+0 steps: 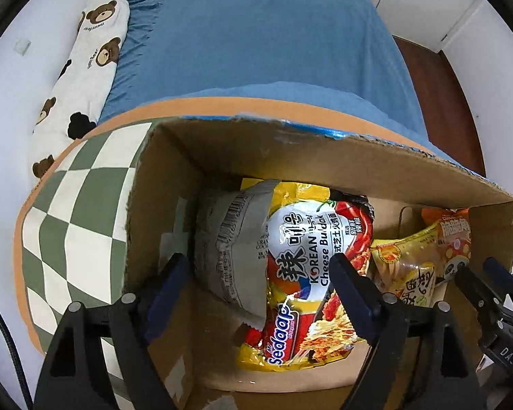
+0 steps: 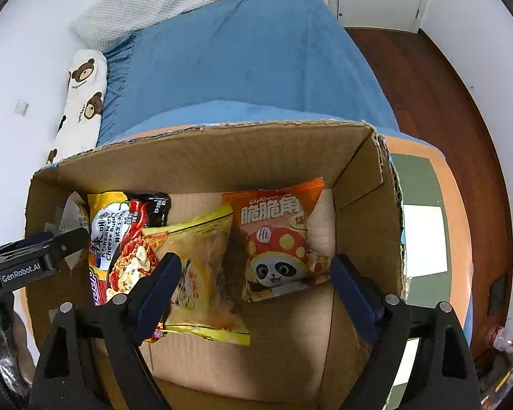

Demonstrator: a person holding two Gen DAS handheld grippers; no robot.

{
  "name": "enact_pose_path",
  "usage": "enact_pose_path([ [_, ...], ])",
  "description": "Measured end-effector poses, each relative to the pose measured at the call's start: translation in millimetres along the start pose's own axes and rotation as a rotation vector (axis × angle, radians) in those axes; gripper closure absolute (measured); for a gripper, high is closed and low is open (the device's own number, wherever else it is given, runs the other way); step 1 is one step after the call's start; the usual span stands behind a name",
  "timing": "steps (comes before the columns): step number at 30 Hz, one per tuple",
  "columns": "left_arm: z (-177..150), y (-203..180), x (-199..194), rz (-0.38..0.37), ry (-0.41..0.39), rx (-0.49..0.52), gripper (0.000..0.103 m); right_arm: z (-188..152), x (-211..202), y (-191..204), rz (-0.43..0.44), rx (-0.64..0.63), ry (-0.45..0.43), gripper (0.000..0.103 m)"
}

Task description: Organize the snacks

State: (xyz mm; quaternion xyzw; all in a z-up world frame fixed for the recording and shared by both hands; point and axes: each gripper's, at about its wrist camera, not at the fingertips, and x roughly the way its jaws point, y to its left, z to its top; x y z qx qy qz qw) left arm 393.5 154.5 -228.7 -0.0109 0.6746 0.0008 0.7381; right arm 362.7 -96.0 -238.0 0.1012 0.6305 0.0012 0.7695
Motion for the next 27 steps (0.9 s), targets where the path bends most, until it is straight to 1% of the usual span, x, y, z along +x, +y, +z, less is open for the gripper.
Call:
enact_pose_path([
  [2, -3, -2, -5, -0.003, -0.009, -0.007, 0.019, -2, -2, 0, 0.000, 0.002, 0.002, 0.012],
  [5, -11, -5, -17, -0.012, -0.045, -0.008, 0.019, -8, -9, -2, 0.003, 0.007, -0.005, 0.012],
  [11, -40, -11, -51, -0.033, -0.129, 0.007, 0.019, -35, -30, 2, -0.016, -0.012, -0.038, 0.012],
  [14, -57, -10, -67, -0.039, -0.168, 0.021, 0.019, -52, -46, 6, -0.035, -0.033, -0.072, 0.012],
  [17, -73, -11, -83, -0.043, -0.199, 0.031, 0.019, -66, -61, 12, -0.036, -0.045, -0.099, 0.012],
  [21, -98, -11, -106, -0.049, -0.260, 0.048, 0.019, -89, -89, 19, -0.040, -0.066, -0.151, 0.012],
  [27, -131, -10, -128, -0.058, -0.305, 0.059, 0.019, -119, -123, 34, -0.044, -0.095, -0.209, 0.012],
])
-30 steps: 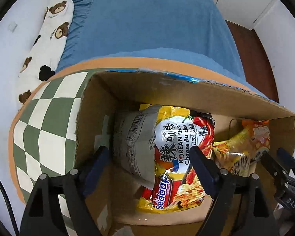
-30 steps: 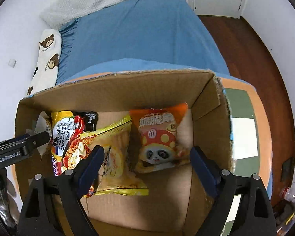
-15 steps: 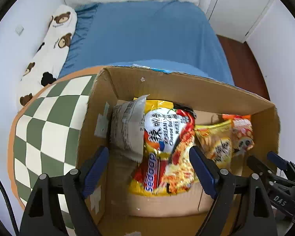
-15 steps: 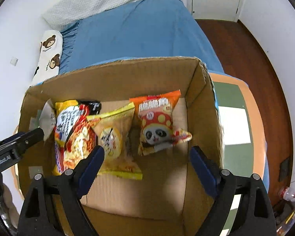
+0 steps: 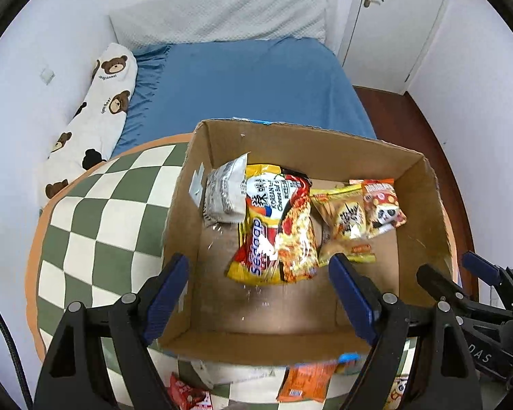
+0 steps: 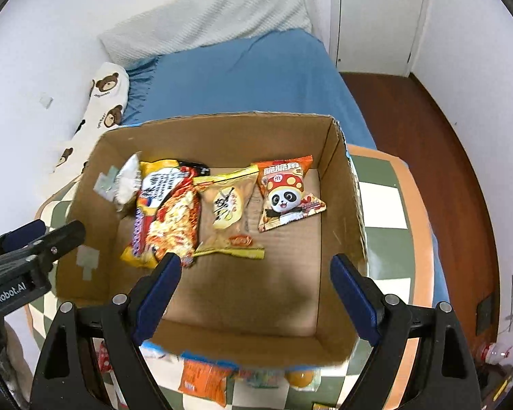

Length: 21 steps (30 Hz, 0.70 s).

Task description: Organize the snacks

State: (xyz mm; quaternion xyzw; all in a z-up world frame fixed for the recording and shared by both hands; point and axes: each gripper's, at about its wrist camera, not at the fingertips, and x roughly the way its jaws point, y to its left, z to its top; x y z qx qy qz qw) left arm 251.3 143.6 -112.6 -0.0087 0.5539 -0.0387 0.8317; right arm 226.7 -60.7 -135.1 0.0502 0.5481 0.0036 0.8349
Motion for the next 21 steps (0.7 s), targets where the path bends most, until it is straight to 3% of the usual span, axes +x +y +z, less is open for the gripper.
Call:
enact_pose_path([
  [7, -33, 1, -33, -0.002, -0.050, 0.020, 0.019, -34, -37, 5, 0.029, 0.024, -0.021, 0.012],
  [12, -72, 13, -38, -0.007, -0.017, 0.008, 0.019, -81, -40, 7, 0.076, 0.070, 0.037, 0.012],
  [17, -128, 46, -17, 0.042, 0.085, -0.039, 0.019, -135, -7, 9, 0.118, 0.112, 0.163, 0.012],
  [21, -188, 85, 26, 0.073, 0.256, -0.121, 0.019, -169, 37, 12, 0.146, 0.154, 0.269, 0.016],
])
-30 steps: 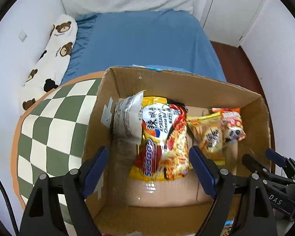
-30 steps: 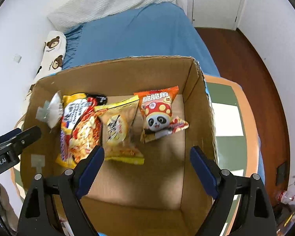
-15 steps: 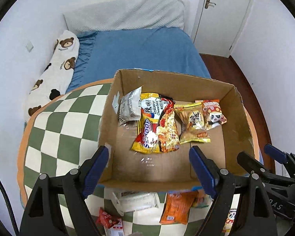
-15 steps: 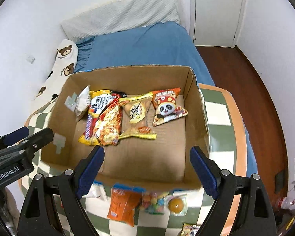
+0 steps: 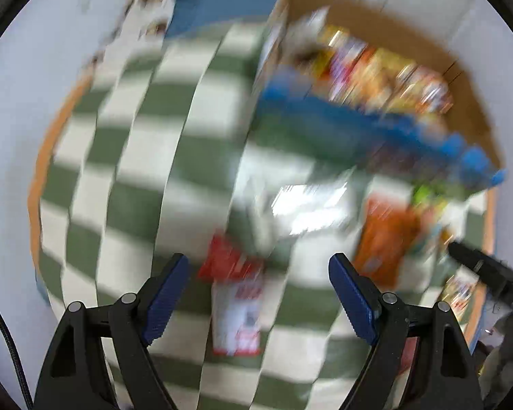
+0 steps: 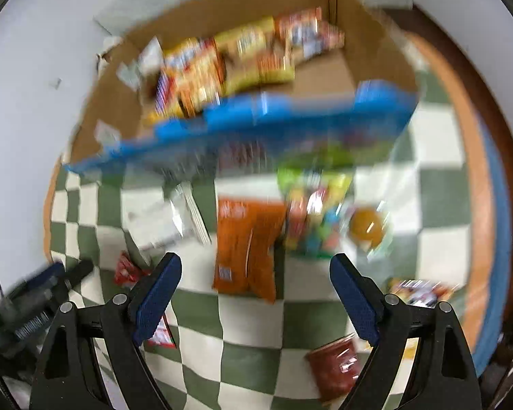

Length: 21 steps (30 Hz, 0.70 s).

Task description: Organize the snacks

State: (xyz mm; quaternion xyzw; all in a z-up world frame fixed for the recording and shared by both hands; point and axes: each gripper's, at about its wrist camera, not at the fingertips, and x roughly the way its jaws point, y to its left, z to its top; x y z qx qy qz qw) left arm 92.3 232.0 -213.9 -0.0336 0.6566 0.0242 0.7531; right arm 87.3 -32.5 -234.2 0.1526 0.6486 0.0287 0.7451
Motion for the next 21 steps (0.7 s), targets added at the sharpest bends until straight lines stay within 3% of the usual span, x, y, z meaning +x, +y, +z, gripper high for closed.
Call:
enact_pose_path([
  [3, -30, 23, 34, 0.002, 0.093, -0.056, 0.020, -4, 33, -3, 0.002, 0.030, 0.061, 0.026],
  [7, -55, 40, 71, -0.006, 0.200, -0.112, 0.020, -3, 64, 3, -0.007, 0.047, 0.092, 0.026],
  [11, -66, 38, 97, 0.002, 0.248, -0.113, 0.020, 1, 91, 13, -0.027, 0.046, 0.128, 0.027],
  [12, -68, 36, 102, 0.006, 0.251, -0.108, 0.020, 1, 96, 15, -0.032, 0.048, 0.136, 0.032],
  [14, -70, 31, 109, 0.025, 0.245, -0.093, 0.026, 0, 102, 19, -0.055, 0.035, 0.132, 0.034],
  [18, -73, 19, 113, 0.021, 0.231, -0.050, 0.054, -10, 99, 20, -0.082, -0.003, 0.115, 0.044],
  [21, -79, 13, 110, 0.016, 0.225, -0.038, 0.057, -33, 95, 17, -0.073, -0.032, 0.153, 0.046],
])
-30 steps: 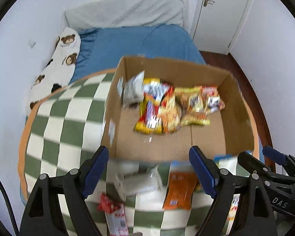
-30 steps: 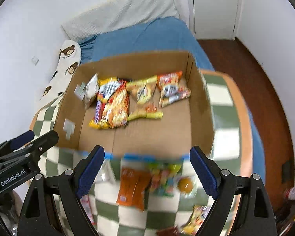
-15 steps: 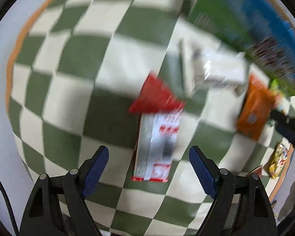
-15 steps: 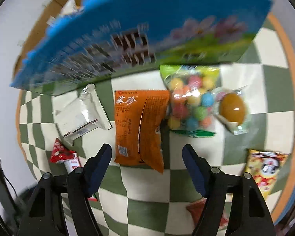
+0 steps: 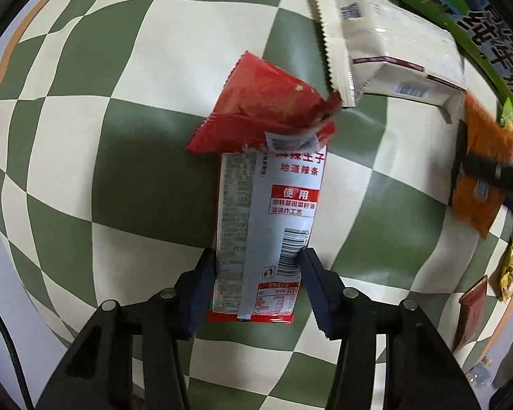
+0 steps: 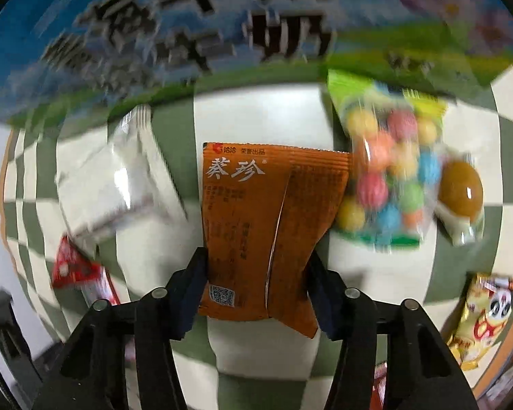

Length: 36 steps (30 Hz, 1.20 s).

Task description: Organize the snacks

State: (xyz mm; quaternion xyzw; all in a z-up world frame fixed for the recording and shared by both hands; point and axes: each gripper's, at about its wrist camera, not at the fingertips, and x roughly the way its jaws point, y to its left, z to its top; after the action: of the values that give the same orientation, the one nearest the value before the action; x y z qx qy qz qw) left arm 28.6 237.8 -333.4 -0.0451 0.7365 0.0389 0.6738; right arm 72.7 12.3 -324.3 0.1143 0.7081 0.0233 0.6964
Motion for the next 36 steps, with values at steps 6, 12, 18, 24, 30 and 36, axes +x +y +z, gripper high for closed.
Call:
enact_pose_path([
  [6, -33, -20, 0, -0.076, 0.048, 0.036, 0.062, -68, 7, -18, 0.013, -0.042, 0.118, 0.046],
  [12, -44, -43, 13, -0.087, 0.088, 0.063, 0.059, -99, 13, -30, 0.018, -0.033, 0.162, 0.045],
  [18, -31, -6, 12, -0.177, 0.094, -0.177, 0.039, -90, 6, -43, 0.038, 0.016, 0.139, 0.035],
  [24, -23, 21, 28, -0.221, 0.105, -0.360, 0.039, -67, 7, -48, 0.044, 0.082, 0.116, 0.036],
  [30, -21, -45, 11, -0.084, -0.024, -0.068, 0.055, -66, 1, -41, 0.008, 0.009, 0.097, 0.046],
  [36, -49, -91, 16, -0.121, 0.019, 0.125, 0.054, -81, 0, -41, -0.017, -0.058, 0.123, 0.046],
])
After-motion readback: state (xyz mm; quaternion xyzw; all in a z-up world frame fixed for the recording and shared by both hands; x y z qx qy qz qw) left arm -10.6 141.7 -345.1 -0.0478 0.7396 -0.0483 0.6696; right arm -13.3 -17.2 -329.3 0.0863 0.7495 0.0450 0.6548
